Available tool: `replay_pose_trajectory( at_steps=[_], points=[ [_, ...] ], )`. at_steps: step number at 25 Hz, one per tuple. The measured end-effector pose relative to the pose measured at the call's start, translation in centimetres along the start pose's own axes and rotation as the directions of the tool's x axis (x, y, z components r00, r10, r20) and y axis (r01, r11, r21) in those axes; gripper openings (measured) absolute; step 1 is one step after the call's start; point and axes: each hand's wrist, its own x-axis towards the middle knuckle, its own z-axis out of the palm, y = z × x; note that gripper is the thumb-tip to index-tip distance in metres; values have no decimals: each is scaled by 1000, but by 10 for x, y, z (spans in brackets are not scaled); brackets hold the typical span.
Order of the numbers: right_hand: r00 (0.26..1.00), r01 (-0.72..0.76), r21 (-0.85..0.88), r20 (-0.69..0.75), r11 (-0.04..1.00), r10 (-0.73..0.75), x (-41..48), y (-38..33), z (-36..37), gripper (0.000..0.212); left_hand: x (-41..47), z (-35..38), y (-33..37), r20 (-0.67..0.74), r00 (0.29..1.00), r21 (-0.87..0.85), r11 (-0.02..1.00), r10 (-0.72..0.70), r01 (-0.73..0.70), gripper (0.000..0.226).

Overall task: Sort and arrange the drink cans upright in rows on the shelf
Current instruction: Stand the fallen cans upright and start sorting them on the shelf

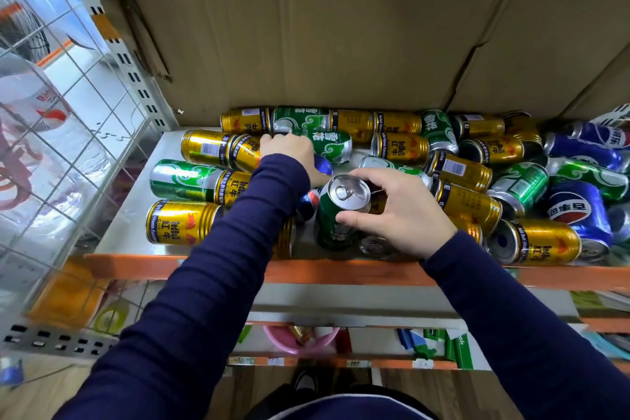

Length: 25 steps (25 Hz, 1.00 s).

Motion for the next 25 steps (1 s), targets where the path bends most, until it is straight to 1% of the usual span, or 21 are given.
replay_pose_trajectory(
  at_steps=[1,2,4,5,6,7,10,12,14,16,18,20,23,24,25],
  points=[
    [1000,-3,9,1,1000,3,0,1,-1,61,-2,0,-2,-19,1000,-66,998,-5,3,58],
    [1000,-5,15,6,1000,5,0,2,-1,62,-4,0,-6,-58,998,-168,986,-12,2,60],
    [1000,-7,14,19,1000,6,0,3,-2,64,-8,1,-15,-173,984,-408,912,-43,-33,66],
    [1000,-8,15,23,1000,8,0,4,-2,65,-10,3,-17,-227,972,-498,865,-61,-62,67],
    [1000,-12,19,24,1000,12,0,5,-2,66,-9,5,-19,-261,963,-553,829,-75,-85,69],
    [1000,-14,26,21,1000,13,0,5,-2,65,-8,7,-19,-278,958,-569,816,-75,-101,69],
    [1000,-11,43,17,999,11,0,7,-1,64,-1,12,-10,-312,950,-477,868,-22,-136,66],
    [1000,-10,47,15,999,10,-1,7,0,63,0,15,-8,-316,948,-465,864,41,-192,65],
    [1000,-12,53,10,998,12,-1,9,0,62,1,19,-7,-225,966,-441,872,123,-214,62],
    [1000,-14,66,10,998,14,0,10,0,61,0,21,-7,-127,981,-404,896,148,-187,55],
    [1000,-13,76,3,997,13,0,12,1,62,0,22,-13,-126,977,-359,911,171,-205,53],
    [1000,-14,93,1,996,14,0,14,2,62,-6,23,-23,-87,968,-328,911,234,-250,58],
    [1000,-24,127,-7,992,25,0,16,4,63,-17,23,-31,83,948,-200,937,306,-285,73],
    [999,-32,133,-3,991,32,-1,17,4,63,-19,19,-32,87,941,-202,931,326,-304,71],
    [999,-38,141,0,989,38,-1,17,4,63,-21,10,-34,26,938,-258,908,347,-329,62]
  ],
)
